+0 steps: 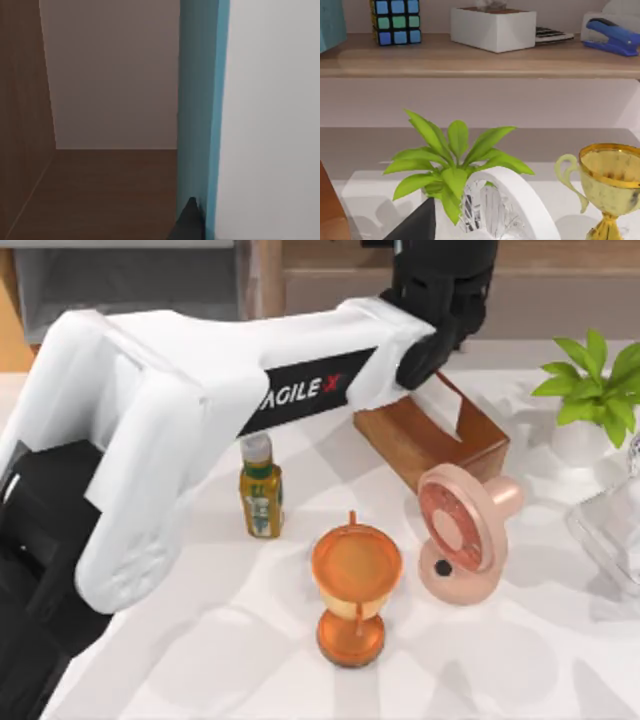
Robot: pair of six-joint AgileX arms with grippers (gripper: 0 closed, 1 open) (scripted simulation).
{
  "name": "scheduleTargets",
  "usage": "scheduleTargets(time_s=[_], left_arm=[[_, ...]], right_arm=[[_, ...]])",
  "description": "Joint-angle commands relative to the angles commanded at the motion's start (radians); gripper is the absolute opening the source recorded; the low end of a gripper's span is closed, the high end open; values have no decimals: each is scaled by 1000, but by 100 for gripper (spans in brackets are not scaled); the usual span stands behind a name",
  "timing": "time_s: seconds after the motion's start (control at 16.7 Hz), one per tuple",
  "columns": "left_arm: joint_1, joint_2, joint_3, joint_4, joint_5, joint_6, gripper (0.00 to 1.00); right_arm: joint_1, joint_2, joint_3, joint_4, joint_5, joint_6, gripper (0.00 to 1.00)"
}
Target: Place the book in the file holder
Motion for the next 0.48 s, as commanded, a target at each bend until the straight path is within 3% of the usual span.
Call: scheduleTargets(time_s=[0.24, 0.48], left_arm=[[4, -56, -79, 29, 61, 69, 0], [10, -192, -274, 54, 167, 213, 0]], right_arm=[[0, 0, 0, 0, 0, 0, 100], [0, 0, 0, 0, 0, 0, 100]])
